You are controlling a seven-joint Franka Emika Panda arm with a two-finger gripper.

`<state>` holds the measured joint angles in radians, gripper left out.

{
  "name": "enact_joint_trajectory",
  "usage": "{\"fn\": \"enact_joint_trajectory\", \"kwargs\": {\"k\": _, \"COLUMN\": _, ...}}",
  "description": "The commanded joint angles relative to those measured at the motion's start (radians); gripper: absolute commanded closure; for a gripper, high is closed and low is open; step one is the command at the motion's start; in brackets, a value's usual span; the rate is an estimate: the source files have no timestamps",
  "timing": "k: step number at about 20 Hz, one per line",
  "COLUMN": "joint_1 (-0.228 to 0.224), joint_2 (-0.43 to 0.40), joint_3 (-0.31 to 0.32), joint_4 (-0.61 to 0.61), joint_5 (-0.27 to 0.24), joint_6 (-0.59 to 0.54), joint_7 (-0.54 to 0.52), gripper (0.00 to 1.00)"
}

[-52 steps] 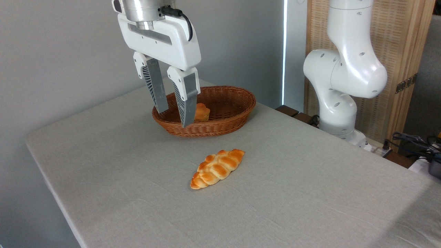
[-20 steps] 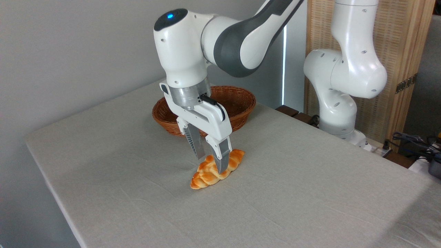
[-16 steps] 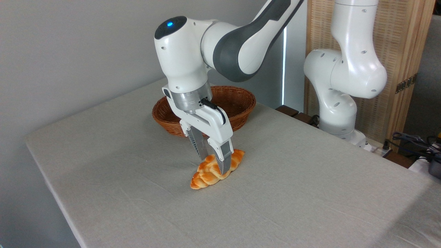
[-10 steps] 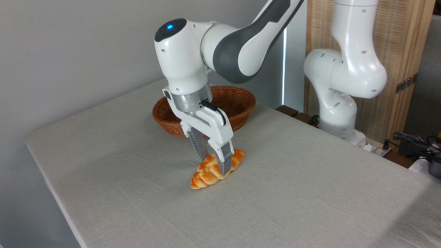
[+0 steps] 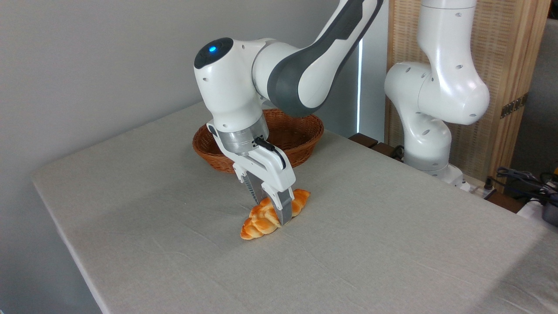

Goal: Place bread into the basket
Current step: 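Close the gripper around the middle of the braided bread roll, then lift the bread roll and carry it over the wicker basket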

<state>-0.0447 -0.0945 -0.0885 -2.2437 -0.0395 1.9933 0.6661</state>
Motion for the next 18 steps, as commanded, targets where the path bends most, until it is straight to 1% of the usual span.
{"fn": "enact_joint_trajectory", "kwargs": {"k": 1, "joint_1": -0.001, "joint_2": 0.001, "joint_3": 0.004, "joint_4": -0.007, "joint_5": -0.003, "joint_6": 0.022, "joint_7": 0.015, "gripper": 0.83}}
{"fn": "enact_joint_trajectory", "kwargs": {"k": 7, "joint_1": -0.001, "joint_2": 0.002, "joint_3": 0.007, "joint_4": 0.006, "joint_5": -0.005, "joint_6": 0.015, "joint_7": 0.017, "gripper": 0.83}}
{"fn": "enact_joint_trajectory", "kwargs": {"k": 10, "joint_1": -0.001, "joint_2": 0.002, "joint_3": 0.007, "joint_4": 0.039, "joint_5": -0.01, "joint_6": 0.001, "joint_7": 0.01, "gripper": 0.82}}
{"fn": "enact_joint_trajectory", "kwargs": {"k": 13, "joint_1": -0.001, "joint_2": 0.002, "joint_3": 0.007, "joint_4": 0.084, "joint_5": -0.017, "joint_6": -0.04, "joint_7": 0.009, "gripper": 0.82}}
{"fn": "enact_joint_trajectory", "kwargs": {"k": 14, "joint_1": -0.001, "joint_2": 0.001, "joint_3": 0.004, "joint_4": 0.108, "joint_5": -0.019, "joint_6": -0.065, "joint_7": 0.007, "gripper": 0.82}}
{"fn": "enact_joint_trajectory", "kwargs": {"k": 16, "joint_1": -0.003, "joint_2": 0.001, "joint_3": 0.0, "joint_4": 0.188, "joint_5": -0.06, "joint_6": -0.155, "joint_7": 0.007, "gripper": 0.82}}
{"fn": "enact_joint_trajectory", "kwargs": {"k": 18, "joint_1": -0.029, "joint_2": -0.002, "joint_3": -0.017, "joint_4": 0.292, "joint_5": -0.097, "joint_6": -0.287, "joint_7": 0.01, "gripper": 0.81}}
